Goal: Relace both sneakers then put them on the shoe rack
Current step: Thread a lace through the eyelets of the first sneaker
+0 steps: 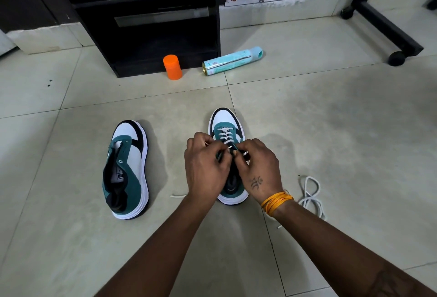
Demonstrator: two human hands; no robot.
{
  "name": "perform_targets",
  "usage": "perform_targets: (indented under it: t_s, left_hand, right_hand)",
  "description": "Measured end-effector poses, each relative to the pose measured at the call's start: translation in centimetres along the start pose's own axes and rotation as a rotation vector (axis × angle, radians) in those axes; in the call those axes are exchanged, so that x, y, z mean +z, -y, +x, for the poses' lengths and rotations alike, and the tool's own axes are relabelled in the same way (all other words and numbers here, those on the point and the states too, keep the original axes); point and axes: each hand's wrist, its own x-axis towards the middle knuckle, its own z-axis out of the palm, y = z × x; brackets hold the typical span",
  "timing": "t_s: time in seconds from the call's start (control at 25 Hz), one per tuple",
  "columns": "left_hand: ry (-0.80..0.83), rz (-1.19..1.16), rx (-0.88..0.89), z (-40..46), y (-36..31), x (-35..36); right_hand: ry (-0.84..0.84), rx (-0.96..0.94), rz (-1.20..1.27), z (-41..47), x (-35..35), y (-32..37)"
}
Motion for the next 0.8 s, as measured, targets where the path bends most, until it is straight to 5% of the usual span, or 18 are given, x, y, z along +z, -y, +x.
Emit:
perform_targets:
  t_s: [0.48, 0.8]
  left_hand:
    - [0.117, 0.130, 0.105, 0.57, 0.18, 0.29]
    - [0.068, -0.210, -0.062, -0.29, 0.75, 0.64]
  right_hand:
    - [0.006, -0.036, 0.066, -0.23, -0.36, -0.49]
    - [-0.020, -0.046, 0.092, -0.41, -0.29, -0.74]
